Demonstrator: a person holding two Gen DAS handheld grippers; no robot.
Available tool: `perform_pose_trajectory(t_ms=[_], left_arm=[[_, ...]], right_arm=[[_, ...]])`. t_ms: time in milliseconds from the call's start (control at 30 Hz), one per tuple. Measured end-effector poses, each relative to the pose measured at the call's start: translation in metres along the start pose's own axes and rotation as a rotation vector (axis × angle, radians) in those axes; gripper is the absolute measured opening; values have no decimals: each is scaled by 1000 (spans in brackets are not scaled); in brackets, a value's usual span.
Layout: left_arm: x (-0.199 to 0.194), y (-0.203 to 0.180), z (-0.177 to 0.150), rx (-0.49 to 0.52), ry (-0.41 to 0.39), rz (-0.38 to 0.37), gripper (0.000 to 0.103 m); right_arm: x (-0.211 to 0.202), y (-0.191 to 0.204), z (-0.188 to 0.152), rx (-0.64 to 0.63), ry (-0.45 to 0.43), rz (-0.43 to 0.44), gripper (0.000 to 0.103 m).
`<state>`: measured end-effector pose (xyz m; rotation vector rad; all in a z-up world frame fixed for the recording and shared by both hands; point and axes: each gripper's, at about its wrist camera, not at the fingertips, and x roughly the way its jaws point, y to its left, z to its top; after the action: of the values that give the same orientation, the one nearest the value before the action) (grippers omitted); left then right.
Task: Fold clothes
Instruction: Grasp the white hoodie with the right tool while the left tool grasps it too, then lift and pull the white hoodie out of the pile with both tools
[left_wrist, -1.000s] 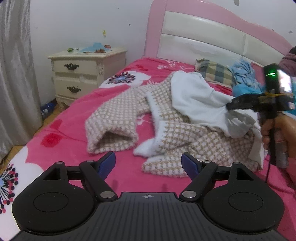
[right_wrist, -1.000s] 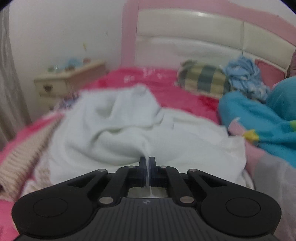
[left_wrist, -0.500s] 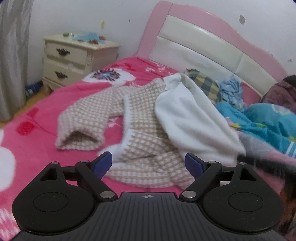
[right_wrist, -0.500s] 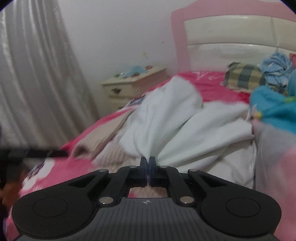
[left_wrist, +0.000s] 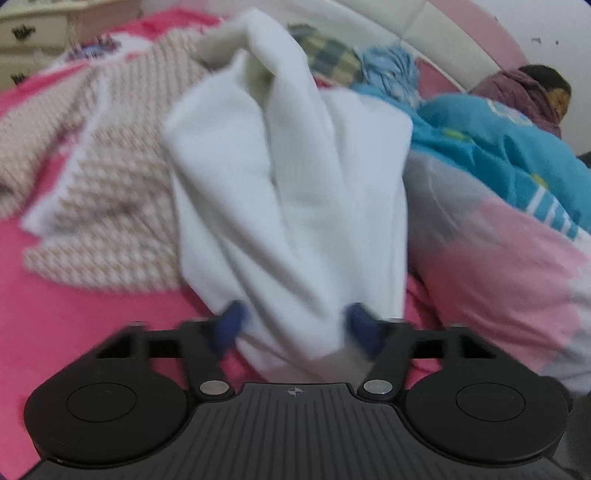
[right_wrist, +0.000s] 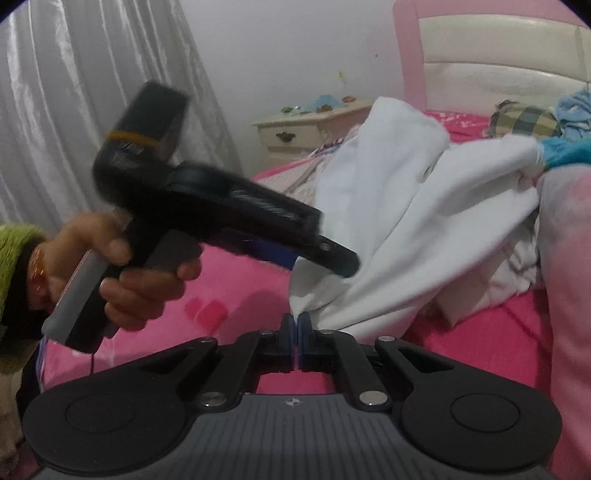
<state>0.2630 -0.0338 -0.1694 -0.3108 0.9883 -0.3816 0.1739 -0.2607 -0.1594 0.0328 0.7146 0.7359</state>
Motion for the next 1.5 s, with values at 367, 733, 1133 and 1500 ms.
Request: perform_pose_trajectory(t_ms=[367, 733, 1133, 1500], left_arm=[[-68, -54, -47, 185, -4, 13, 5], [-215, -101, -168, 347, 96, -184, 5], [-245, -96, -332, 625, 462, -178, 22], [-252, -76, -261, 547, 116, -94, 76]], right_arm=[[-60, 31, -7, -14, -32, 79, 3], [-185, 164, -43, -6, 121, 306, 3], [-231, 249, -203, 239, 454, 167, 8], [-235, 131, -122, 480, 107, -240, 54]])
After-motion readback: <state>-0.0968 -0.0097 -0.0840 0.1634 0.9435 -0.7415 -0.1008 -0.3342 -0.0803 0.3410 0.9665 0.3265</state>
